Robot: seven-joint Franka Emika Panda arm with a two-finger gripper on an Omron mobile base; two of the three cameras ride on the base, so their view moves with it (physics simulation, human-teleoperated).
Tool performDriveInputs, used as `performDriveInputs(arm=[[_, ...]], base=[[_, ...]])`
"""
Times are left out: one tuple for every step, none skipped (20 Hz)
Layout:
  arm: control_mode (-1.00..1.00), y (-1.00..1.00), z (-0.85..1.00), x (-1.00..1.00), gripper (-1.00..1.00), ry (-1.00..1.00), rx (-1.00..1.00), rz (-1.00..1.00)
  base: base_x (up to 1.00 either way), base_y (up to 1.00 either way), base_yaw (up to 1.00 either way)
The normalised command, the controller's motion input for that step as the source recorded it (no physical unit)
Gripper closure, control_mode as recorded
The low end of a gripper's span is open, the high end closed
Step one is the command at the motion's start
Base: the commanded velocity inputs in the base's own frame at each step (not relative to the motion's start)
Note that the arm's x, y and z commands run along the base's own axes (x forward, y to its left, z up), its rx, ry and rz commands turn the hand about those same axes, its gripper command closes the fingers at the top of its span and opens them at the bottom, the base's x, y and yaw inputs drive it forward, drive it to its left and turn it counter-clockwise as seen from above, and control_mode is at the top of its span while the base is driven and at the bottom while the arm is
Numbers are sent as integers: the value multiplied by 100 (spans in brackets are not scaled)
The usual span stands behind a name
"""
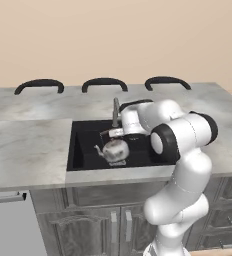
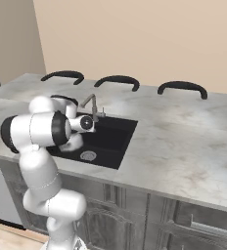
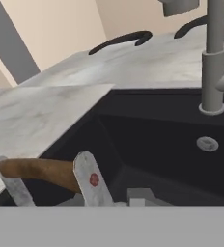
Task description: Open the cabinet, pick the kettle from the cabinet, and place it in the sink.
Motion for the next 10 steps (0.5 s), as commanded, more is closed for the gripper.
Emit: performDriveInputs(arm=[[-100,0,-17,15,100,-7,1,0],[-100,0,-18,17,100,-8,1,0],[-100,0,-18,13,100,-7,0,0],[-100,0,-22,8,100,-2,1,0],[-100,0,-27,1,100,-1,2,0],[-100,0,-30,0,100,0,1,0],[-100,1,-32,0,100,0,2,0],[-100,5,-32,1,100,0,1,0],[-100,5,-30,3,100,0,0,0],[-100,2,-28,3,100,0,0,0]], base=[[0,0,0],[0,0,0],[0,0,0],[0,0,0],[0,0,0],[0,0,0],[0,0,0],[0,0,0],[0,0,0],[0,0,0]])
